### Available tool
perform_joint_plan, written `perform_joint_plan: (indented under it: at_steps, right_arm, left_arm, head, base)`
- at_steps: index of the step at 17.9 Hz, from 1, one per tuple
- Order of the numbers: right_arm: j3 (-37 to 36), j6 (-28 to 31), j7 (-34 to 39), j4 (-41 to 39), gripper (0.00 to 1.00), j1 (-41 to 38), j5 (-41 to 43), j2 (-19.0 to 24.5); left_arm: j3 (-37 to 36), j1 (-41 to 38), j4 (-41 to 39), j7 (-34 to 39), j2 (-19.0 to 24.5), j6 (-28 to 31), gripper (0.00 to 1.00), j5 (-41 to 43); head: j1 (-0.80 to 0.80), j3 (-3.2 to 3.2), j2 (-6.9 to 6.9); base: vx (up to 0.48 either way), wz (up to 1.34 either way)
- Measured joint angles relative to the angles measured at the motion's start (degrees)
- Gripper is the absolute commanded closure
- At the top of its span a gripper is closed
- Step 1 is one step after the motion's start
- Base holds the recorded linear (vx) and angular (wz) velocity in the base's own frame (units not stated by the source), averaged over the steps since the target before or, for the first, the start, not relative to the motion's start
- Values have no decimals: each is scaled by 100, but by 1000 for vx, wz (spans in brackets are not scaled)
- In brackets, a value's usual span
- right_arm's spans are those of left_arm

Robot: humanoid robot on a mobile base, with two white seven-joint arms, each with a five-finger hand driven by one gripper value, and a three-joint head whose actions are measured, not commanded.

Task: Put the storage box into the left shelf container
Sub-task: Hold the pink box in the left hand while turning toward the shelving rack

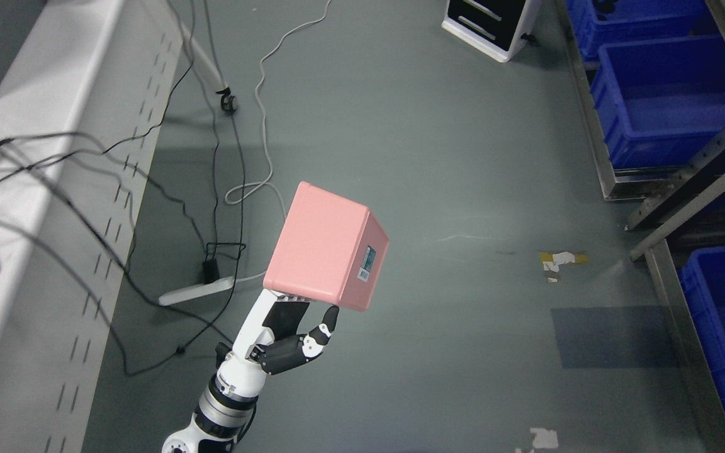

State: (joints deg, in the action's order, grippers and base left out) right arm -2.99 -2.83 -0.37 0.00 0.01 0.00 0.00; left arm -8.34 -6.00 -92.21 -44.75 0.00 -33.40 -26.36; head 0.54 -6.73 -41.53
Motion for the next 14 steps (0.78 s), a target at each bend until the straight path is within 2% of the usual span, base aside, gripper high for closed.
perform_joint_plan:
  at_steps: [8, 14]
  right_arm:
    - [0, 1, 12, 0, 0, -1, 0, 0]
    - [0, 3, 17, 0, 0, -1, 0, 0]
  left_arm:
    - [-57, -63, 194, -22, 0, -3, 97, 33]
    - [-292, -277, 494, -40, 0, -133, 97, 397]
  head:
    - [0, 0, 0]
    - [0, 0, 0]
  base:
    - [505, -979]
    - [322, -1413]
